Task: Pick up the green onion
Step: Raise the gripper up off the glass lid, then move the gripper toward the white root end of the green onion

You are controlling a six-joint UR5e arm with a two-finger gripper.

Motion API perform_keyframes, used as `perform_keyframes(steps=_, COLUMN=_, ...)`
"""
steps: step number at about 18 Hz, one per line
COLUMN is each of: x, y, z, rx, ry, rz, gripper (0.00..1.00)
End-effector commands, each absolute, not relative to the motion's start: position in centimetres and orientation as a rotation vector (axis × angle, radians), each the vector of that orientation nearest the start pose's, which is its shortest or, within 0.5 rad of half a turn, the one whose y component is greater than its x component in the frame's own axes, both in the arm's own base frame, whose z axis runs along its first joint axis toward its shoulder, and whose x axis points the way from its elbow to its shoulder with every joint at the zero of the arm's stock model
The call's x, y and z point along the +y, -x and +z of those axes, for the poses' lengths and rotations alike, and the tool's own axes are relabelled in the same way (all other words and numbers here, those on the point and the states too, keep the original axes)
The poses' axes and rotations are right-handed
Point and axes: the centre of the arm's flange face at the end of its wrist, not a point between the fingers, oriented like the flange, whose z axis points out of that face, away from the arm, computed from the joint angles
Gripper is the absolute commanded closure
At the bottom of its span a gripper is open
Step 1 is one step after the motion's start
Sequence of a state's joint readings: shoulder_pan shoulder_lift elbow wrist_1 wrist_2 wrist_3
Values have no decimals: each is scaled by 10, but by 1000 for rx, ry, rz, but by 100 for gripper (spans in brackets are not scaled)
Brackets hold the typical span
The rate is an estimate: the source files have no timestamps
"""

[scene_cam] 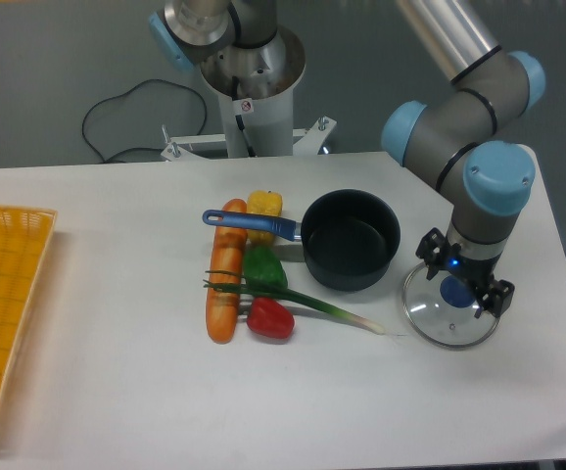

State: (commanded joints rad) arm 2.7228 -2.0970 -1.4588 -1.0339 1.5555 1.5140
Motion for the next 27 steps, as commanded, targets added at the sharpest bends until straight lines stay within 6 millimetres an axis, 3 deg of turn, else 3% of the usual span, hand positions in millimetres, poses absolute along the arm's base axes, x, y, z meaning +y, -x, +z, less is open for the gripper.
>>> perform_keyframes(steps=3, x=405, y=568, z=282, rx=568, ry=3041, rz=172, gripper=0)
perform_keyframes(steps=8, x=430, y=561, z=283, rx=615, ry=2994, rz=199, gripper=0)
perform_keyframes(steps=16, x=442, y=550, z=285, rx=617, ry=2933, rz=216, gripper=0)
perform_keyframes(steps=19, x=448, y=548, z=284, rx=589, ry=2835, rz=175, gripper=0)
perform_keyframes(steps=27, x=459, y=536, z=260, rx=672, ry=2742, rz=152, gripper=0)
